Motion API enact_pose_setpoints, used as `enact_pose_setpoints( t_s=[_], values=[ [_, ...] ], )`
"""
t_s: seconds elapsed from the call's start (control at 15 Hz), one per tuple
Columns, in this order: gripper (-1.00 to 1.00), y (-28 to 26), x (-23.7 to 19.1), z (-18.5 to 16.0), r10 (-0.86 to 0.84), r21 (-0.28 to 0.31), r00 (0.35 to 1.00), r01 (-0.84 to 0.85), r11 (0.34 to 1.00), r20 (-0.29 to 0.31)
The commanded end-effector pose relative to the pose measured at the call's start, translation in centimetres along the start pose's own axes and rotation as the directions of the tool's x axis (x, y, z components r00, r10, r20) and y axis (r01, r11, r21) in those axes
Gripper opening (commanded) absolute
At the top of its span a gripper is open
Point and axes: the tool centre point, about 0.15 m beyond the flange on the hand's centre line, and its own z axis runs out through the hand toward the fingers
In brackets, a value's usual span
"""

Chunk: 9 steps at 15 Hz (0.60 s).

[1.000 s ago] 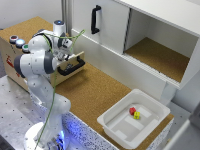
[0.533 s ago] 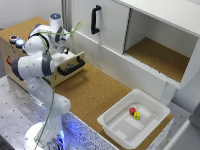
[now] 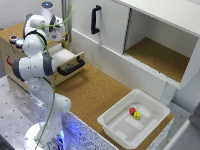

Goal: Place the purple block on top of the drawer

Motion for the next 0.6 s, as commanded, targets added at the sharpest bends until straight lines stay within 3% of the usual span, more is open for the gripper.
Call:
enact_pose_setpoints(
  t_s=[0.0, 0.07, 0.2, 0.47, 0.53],
  values=[
    [-1.0, -0.6, 5.9, 2.6, -0.256, 0.069, 0.908, 0.247, 0.966, 0.331],
    [-1.0, -0.7, 6.1, 3.4, -0.312, 0.071, 0.876, 0.307, 0.949, 0.367],
    [-1.0, -0.8, 6.0, 3.8, -0.364, 0.084, 0.849, 0.36, 0.929, 0.383],
    [-1.0, -1.4, 5.2, 4.7, -0.422, 0.133, 0.835, 0.402, 0.906, 0.352],
    [1.0, -1.5, 5.0, 4.6, -0.424, 0.138, 0.837, 0.402, 0.905, 0.346]
  ],
)
